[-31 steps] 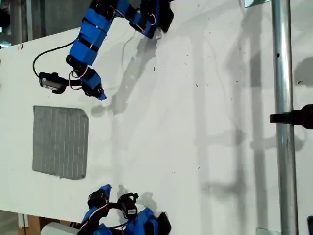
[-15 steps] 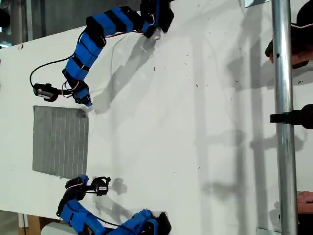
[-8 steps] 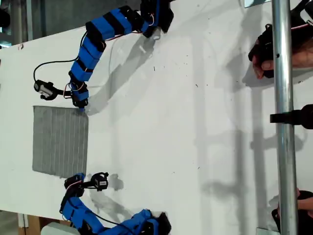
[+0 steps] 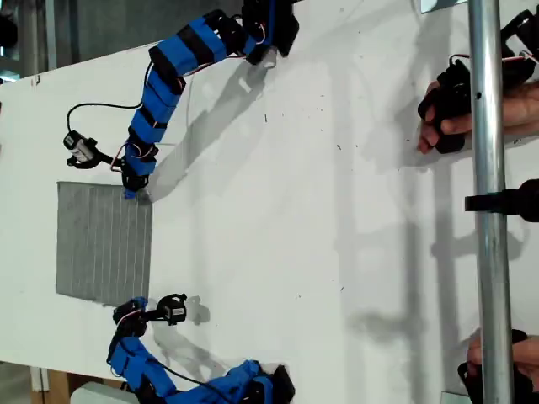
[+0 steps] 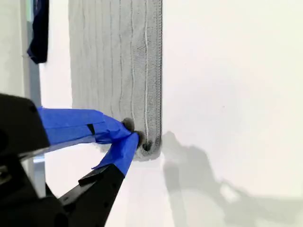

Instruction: Grasp corners of a towel and fold twice.

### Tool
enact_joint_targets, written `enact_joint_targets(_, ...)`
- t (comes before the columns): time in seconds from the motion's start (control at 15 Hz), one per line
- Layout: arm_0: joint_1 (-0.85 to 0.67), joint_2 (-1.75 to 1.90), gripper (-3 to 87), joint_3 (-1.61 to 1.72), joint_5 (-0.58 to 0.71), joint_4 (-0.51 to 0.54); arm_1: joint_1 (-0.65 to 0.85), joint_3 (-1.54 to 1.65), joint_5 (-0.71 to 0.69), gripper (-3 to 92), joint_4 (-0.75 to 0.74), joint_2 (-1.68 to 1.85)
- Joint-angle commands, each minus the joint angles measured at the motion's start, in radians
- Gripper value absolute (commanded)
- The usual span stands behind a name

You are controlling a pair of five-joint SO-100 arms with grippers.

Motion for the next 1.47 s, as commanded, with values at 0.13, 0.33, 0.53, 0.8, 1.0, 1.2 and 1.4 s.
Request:
enact_joint_targets(0.13,-0.055,-0.086,-2.7,-0.158,-0.052,0.011,-0.011,-0.078,0.003,-0.3,-0.095,-0.034)
enact_joint_targets(0.33,-0.071,-0.403,-2.7,-0.69,-0.153,0.44,-0.012,-0.089,0.015,-0.3,-0.115,-0.083)
enact_joint_targets(0.53,-0.074,-0.396,-2.7,-0.673,-0.155,0.433,-0.014,-0.087,0.021,-0.3,-0.084,-0.078)
enact_joint_targets(0.8,-0.06,-0.396,-2.7,-0.66,-0.163,0.46,-0.021,-0.067,0.04,-0.3,0.02,-0.037)
enact_joint_targets(1.0,-0.052,-0.38,-2.7,-0.652,-0.097,0.393,-0.037,-0.044,0.043,-0.3,0.057,-0.014)
enact_joint_targets(1.2,-0.044,-0.333,-2.7,-0.643,-0.032,0.278,-0.04,-0.044,0.043,-0.3,0.074,-0.011)
enact_joint_targets(1.4,-0.055,-0.37,-2.6,-0.626,0.003,0.149,-0.048,-0.044,0.043,-0.3,0.092,-0.003)
